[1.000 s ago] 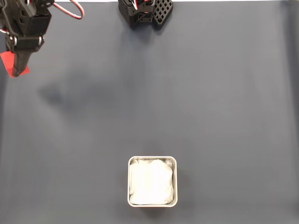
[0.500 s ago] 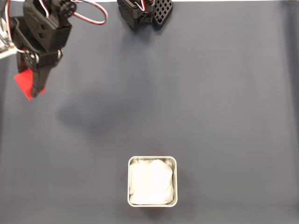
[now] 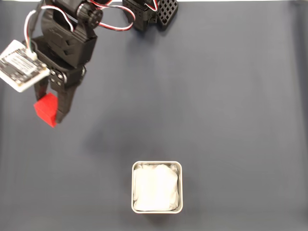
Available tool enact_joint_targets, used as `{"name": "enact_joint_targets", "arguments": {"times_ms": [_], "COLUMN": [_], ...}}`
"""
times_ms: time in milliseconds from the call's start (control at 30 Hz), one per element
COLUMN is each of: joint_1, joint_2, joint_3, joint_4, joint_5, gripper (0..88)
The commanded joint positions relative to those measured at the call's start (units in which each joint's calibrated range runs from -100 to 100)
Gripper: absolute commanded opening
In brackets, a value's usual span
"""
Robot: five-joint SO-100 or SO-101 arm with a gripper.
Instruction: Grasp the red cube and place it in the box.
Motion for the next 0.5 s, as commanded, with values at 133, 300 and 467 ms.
{"name": "enact_joint_targets", "arguments": {"times_ms": [133, 300, 467], "joint_1": [-3.9, -5.9, -8.1], "joint_2": [1.2, 3.0, 4.6], "joint_3": [-4.7, -6.9, -9.1], "joint_4": [-2.8, -2.8, -3.2], "joint_5": [0.4, 0.4, 0.4], "gripper": [5.6, 5.6, 5.7]}}
